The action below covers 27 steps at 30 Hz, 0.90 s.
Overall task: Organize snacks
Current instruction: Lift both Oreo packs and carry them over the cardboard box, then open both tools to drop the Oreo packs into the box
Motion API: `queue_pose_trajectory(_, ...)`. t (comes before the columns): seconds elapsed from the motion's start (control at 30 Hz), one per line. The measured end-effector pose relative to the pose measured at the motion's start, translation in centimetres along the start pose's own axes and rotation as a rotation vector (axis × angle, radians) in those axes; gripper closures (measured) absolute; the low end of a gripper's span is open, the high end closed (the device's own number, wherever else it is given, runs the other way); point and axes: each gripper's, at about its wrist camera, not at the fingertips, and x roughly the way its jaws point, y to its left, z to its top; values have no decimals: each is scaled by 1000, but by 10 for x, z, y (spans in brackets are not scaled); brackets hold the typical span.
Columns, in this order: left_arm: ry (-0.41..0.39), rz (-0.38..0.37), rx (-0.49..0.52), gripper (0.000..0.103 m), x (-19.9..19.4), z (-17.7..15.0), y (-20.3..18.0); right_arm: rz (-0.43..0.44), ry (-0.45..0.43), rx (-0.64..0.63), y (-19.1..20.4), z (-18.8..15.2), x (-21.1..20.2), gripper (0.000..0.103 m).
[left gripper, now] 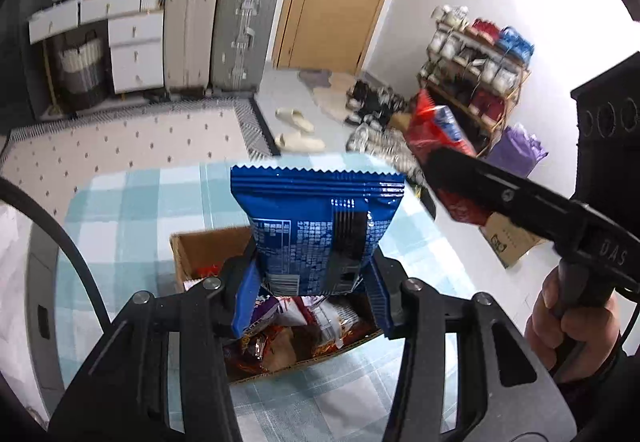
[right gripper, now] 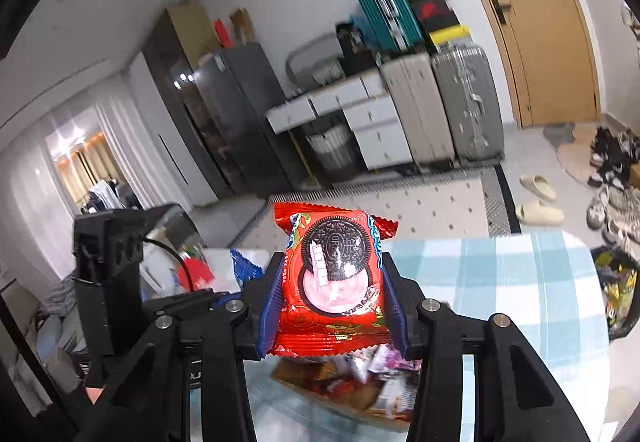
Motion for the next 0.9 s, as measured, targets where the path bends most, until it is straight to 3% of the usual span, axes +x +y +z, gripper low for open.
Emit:
queue_pose_trajectory(0.13, 35, 4, 7, 59, 32, -12, 4, -9, 95, 66, -27, -5, 39, 58)
queue_pose_trajectory(0.53, 117, 28, -18, 59, 103, -41, 39, -86, 235, 39, -52, -29, 100, 58)
queue_pose_trajectory(0.9, 146, 12, -45, 59, 113, -46, 55, -88, 294, 28, -56, -43, 124, 58)
